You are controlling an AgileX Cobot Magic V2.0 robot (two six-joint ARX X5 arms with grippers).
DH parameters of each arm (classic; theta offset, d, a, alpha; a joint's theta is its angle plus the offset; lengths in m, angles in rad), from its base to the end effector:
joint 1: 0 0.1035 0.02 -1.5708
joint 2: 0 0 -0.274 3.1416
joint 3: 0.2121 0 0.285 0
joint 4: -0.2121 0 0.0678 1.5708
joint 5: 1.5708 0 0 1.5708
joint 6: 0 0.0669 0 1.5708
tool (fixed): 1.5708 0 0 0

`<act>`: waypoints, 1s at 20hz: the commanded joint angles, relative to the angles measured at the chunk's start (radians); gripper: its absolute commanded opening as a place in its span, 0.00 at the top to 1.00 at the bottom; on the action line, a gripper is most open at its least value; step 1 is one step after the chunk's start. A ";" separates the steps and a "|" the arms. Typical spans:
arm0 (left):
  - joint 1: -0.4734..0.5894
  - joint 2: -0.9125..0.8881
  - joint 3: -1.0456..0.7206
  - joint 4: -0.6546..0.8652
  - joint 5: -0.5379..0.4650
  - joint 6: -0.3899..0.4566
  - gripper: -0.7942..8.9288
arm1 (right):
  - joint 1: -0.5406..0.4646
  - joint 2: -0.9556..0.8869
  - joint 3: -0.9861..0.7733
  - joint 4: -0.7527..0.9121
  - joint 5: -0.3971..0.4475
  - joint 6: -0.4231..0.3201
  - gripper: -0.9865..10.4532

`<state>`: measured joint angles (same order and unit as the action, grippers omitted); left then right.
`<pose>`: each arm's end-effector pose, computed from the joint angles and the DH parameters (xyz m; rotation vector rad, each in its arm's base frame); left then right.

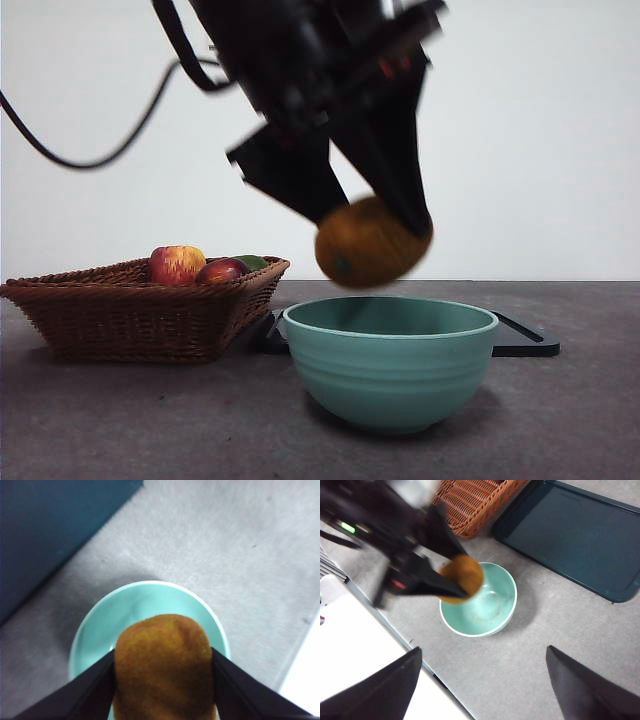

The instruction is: Pick up the wifruite, put it on the bowl, pick up the plate, put it on desk

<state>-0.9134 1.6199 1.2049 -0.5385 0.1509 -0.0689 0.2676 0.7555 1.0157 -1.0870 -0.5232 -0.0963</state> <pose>0.2304 -0.3150 0.2105 0.3128 0.9566 -0.9450 0.1450 0.0744 0.3285 0.0221 0.8035 0.7835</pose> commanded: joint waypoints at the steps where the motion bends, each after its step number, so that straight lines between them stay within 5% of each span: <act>1: -0.022 0.068 0.019 0.032 -0.013 0.004 0.67 | 0.004 0.008 0.021 0.009 0.000 0.011 0.57; 10: -0.037 0.187 0.019 0.069 -0.077 0.004 0.66 | 0.004 0.008 0.021 0.009 0.000 0.011 0.57; 14: -0.049 0.187 0.019 0.064 -0.077 0.004 0.53 | 0.004 0.008 0.021 0.009 0.000 0.011 0.57; 20: -0.054 0.182 0.039 0.037 -0.077 0.000 0.53 | 0.004 0.007 0.021 0.009 0.000 0.011 0.57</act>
<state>-0.9543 1.7870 1.2160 -0.5117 0.0761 -0.0689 0.2676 0.7551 1.0157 -1.0870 -0.5232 -0.0963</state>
